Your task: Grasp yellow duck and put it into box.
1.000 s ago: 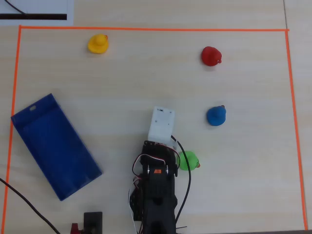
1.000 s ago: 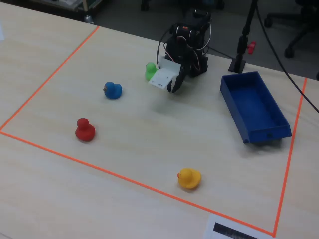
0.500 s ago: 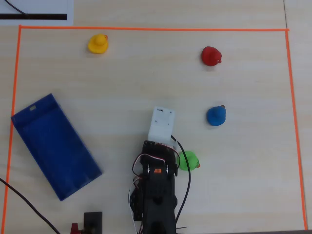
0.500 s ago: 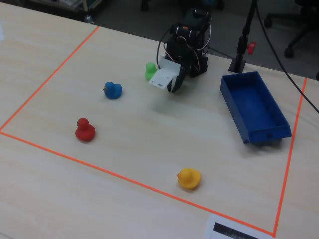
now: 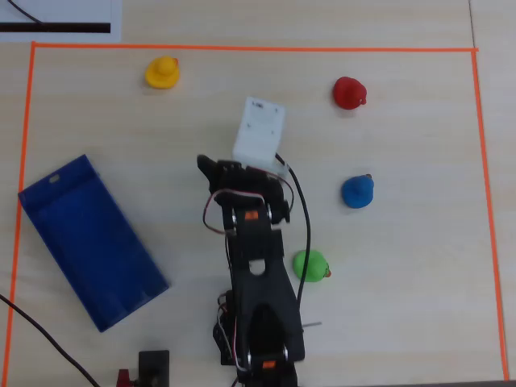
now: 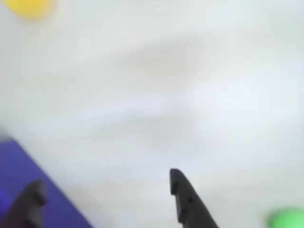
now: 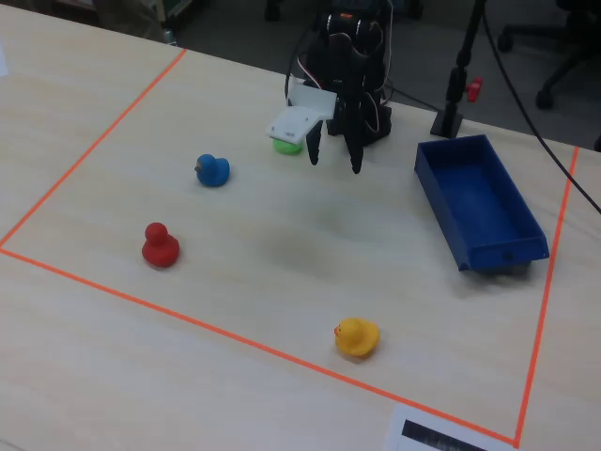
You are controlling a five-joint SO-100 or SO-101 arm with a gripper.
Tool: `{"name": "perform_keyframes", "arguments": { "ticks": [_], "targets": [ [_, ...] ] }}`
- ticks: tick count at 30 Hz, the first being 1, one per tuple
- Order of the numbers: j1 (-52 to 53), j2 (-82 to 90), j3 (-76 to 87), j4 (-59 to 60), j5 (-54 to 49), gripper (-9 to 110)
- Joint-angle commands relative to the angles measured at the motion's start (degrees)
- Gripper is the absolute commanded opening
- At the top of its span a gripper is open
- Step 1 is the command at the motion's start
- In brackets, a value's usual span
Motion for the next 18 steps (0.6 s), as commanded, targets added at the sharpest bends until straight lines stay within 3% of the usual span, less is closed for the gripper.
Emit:
{"name": "perform_keyframes", "arguments": {
  "ticks": [1,11,18],
  "targets": [
    [-3.7,-30.7,-31.9,-1.4,4.9,40],
    [-8.4,-70.8,-76.3,2.4,8.3,41],
    [-10.5,-82.4,-86.5,0.0,9.3,40]
  ]
}}
